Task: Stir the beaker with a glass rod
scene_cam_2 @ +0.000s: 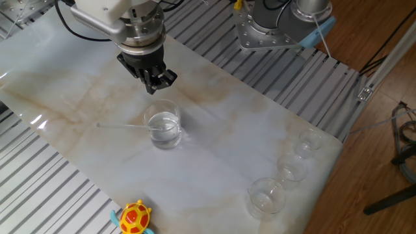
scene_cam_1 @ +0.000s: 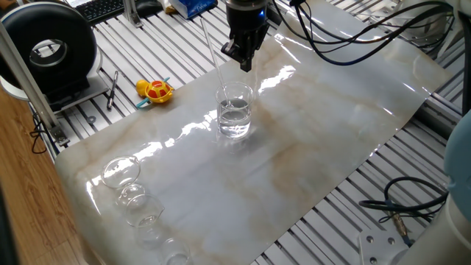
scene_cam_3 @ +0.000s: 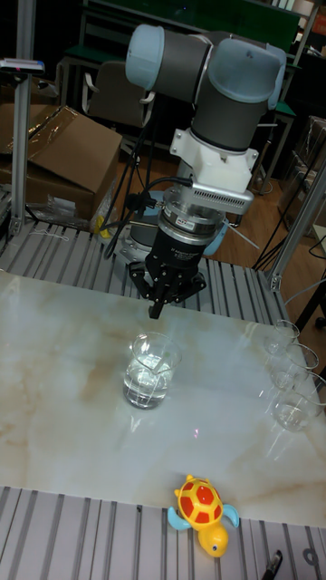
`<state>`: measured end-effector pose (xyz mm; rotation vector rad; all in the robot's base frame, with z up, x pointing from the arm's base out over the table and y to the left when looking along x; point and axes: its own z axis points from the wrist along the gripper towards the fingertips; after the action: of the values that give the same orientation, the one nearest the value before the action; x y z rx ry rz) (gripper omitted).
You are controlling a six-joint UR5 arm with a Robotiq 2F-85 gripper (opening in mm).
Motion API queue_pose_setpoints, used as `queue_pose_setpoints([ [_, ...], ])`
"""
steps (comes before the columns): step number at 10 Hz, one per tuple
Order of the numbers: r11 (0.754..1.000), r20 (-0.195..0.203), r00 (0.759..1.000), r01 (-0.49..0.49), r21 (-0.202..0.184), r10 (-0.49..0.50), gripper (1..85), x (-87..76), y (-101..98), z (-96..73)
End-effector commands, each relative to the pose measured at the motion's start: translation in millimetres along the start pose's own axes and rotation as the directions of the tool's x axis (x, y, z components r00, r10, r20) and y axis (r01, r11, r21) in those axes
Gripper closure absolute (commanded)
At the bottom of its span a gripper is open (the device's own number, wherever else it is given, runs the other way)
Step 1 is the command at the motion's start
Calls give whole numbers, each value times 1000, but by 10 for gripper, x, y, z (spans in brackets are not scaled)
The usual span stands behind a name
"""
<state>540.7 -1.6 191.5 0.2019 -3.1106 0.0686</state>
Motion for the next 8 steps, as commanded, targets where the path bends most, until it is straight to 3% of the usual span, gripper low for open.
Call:
queue_pose_setpoints([
  [1,1000,9,1000,-3,-18,3,747,-8,26,1],
  [3,999,14,1000,-11,-33,11,747,-17,62,2],
  [8,1000,9,1000,-11,-29,11,747,-8,56,-1],
])
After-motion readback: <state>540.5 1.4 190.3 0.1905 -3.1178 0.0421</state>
